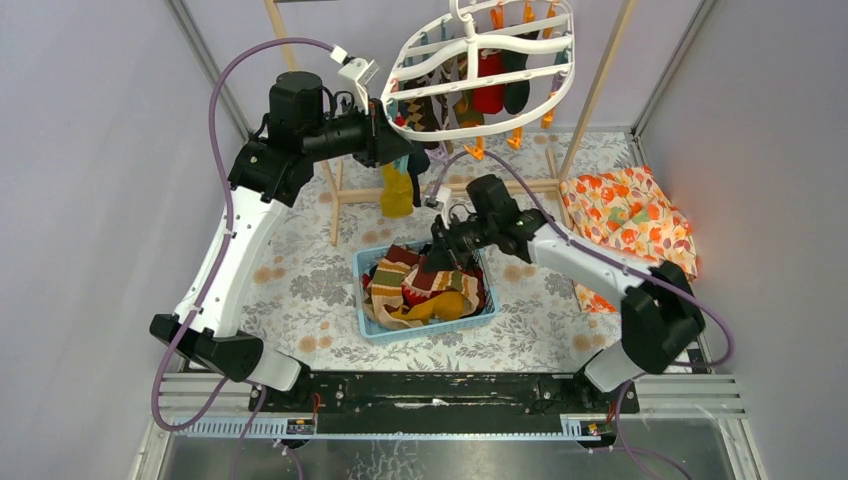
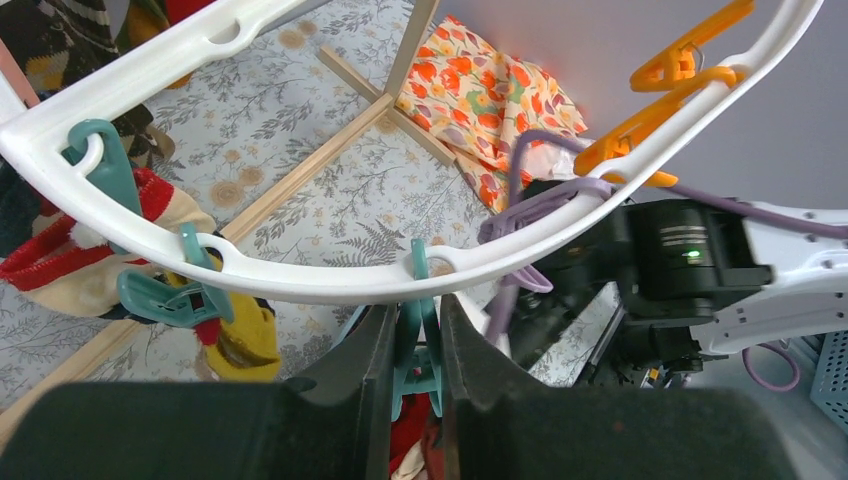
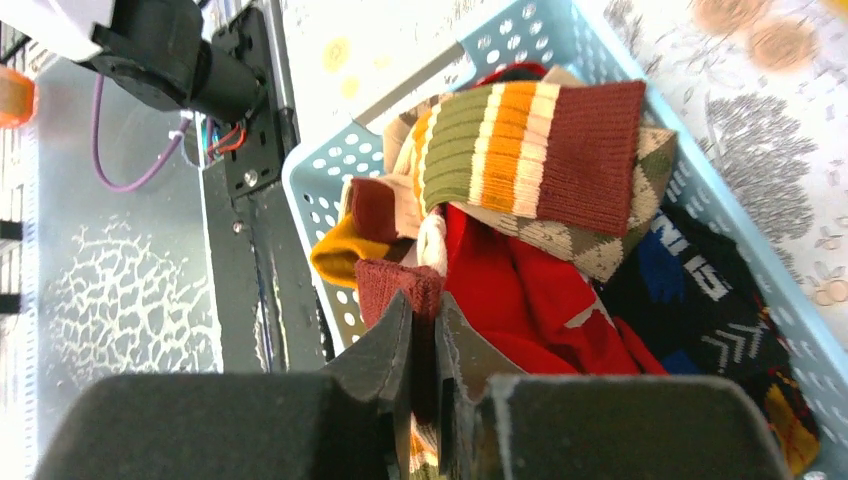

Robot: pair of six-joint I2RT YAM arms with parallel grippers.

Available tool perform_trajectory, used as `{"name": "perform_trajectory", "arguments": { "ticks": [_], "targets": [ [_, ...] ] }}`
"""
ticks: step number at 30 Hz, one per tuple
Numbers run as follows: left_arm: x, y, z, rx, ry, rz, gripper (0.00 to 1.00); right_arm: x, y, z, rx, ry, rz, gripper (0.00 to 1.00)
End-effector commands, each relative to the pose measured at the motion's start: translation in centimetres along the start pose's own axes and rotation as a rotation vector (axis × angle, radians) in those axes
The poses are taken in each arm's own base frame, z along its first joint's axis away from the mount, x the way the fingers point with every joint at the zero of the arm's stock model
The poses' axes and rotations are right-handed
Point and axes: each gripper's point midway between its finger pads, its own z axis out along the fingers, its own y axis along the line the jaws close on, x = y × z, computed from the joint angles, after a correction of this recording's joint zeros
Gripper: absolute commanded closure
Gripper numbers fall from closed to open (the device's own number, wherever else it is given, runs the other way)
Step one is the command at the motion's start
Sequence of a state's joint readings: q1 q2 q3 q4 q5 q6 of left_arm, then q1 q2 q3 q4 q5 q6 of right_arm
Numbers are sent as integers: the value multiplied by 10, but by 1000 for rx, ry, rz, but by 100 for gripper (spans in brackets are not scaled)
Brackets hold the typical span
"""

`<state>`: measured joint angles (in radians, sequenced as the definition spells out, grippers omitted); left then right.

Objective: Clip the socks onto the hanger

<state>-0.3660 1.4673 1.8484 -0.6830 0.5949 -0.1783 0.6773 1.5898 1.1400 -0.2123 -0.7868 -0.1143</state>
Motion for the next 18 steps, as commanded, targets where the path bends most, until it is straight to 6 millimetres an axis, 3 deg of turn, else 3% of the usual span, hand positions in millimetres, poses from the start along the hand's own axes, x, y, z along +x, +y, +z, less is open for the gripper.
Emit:
{"name": "perform_trajectory", "arguments": {
  "ticks": [1, 4, 11, 18],
  "targets": [
    [10, -8, -6, 29, 38, 19, 94, -44, 8, -25, 92, -187, -65, 92],
    [12, -7, -6, 26, 41, 19, 94, -59, 10, -37, 145, -262, -81, 100],
    [11, -7, -7, 21, 41, 21, 94, -97, 27, -73, 215, -449, -113, 100],
    [9, -10, -15, 8, 33, 40, 95, -113, 53, -105, 211, -661, -118, 100]
  ]
}}
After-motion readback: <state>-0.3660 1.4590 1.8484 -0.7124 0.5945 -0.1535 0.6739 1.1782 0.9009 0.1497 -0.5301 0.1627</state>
